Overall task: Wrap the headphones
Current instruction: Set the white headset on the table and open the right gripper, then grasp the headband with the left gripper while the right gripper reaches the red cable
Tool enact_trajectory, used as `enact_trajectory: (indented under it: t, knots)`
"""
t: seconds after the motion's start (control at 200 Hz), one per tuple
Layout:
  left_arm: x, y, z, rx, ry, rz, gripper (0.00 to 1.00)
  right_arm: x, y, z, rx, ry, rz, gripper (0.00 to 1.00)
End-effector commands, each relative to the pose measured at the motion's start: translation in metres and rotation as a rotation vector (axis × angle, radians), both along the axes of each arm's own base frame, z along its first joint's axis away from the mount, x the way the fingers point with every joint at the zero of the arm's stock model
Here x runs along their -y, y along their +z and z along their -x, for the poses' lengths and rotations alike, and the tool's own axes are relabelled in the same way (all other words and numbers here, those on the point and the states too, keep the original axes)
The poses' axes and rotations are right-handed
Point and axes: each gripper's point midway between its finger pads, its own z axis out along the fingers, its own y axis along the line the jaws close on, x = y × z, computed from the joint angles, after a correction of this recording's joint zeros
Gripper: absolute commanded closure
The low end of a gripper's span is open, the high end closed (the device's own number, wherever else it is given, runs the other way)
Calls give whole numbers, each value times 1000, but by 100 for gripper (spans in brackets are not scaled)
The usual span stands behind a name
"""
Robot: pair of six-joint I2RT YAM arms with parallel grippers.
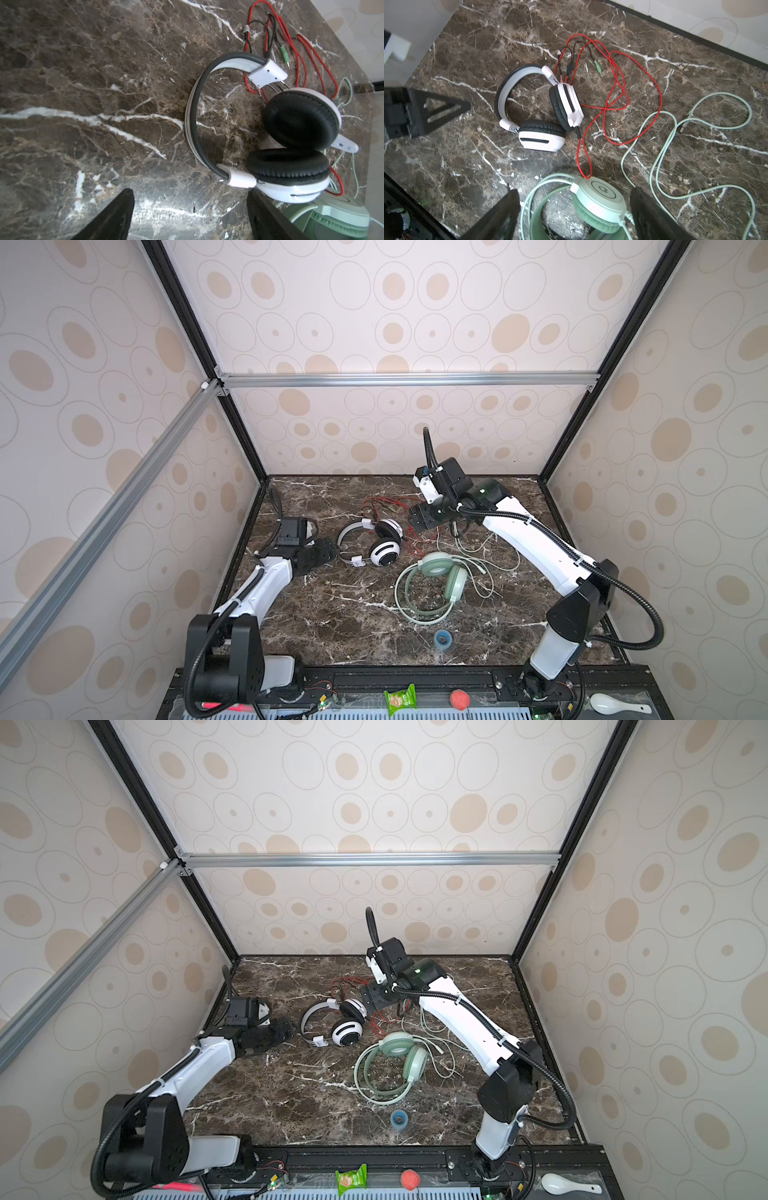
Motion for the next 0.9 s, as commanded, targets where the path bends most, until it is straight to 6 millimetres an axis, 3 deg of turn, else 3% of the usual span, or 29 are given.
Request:
enact_trajectory:
  t: [0.0,0.11,0.275,0.495,0.67,0.89]
  knots:
    - [0,9,-28,29,-48,-78,16,18,1,17,4,34,27,14]
    - [5,5,-47,-4,-86,-125,17,28,-1,27,-13,44,-8,14]
    - [4,-18,-65,-83,-89,-173,22,41,-8,29,-36,24,-16,8]
    - [4,-41,-87,-127,-121,-241,26,50,-5,19,-61,-34,-48,2]
    - [2,-65,-90,-165,-118,-277,30,62,-5,5,-38,-64,-15,1]
    - [0,-74,-84,-192,-133,-323,33,63,-7,-5,-56,-97,-27,6]
